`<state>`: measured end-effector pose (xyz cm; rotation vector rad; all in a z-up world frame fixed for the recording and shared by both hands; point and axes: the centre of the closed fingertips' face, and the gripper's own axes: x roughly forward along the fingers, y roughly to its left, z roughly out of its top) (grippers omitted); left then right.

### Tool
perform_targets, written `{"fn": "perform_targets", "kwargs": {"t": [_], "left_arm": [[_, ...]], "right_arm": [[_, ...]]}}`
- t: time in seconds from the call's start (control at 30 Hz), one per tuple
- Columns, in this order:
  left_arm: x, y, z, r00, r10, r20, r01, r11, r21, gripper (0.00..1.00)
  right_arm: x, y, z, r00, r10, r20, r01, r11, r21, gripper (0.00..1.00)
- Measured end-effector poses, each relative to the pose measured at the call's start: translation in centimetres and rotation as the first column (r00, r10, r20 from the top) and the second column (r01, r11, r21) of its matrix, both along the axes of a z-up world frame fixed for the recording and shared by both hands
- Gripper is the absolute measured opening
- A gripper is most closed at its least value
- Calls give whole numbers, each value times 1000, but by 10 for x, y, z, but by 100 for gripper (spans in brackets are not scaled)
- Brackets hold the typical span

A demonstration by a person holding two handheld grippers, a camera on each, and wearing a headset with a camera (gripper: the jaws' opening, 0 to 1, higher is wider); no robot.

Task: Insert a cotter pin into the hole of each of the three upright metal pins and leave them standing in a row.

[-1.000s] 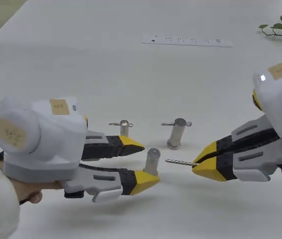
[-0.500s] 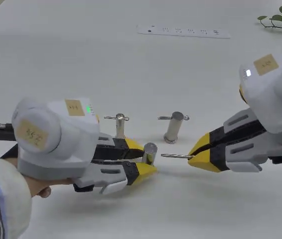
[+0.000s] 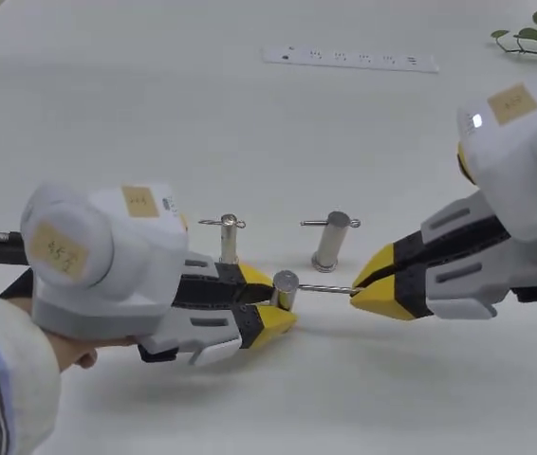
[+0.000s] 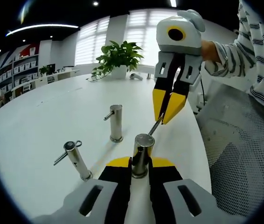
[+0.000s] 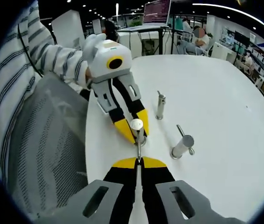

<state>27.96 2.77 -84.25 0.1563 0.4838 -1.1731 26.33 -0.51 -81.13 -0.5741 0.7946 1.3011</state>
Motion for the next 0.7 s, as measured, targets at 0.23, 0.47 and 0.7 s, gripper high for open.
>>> {"fn": "perform_targets", "kwargs": {"t": [0.23, 0.47, 0.7], "left_arm": [[0, 0, 0, 1000, 1, -3, -1, 1000, 1, 12], [0, 1, -1, 1000, 3, -5, -3, 1000, 0, 12], [0, 1, -1, 1000, 6, -7, -6, 1000, 0, 12]], "right_arm": [[-1, 7, -1, 1000, -4, 6, 4, 1000, 10, 3], [-2, 7, -7, 1000, -5, 15, 5, 1000, -4, 3], [1, 18, -8, 999, -35, -6, 35, 999, 42, 4]]}}
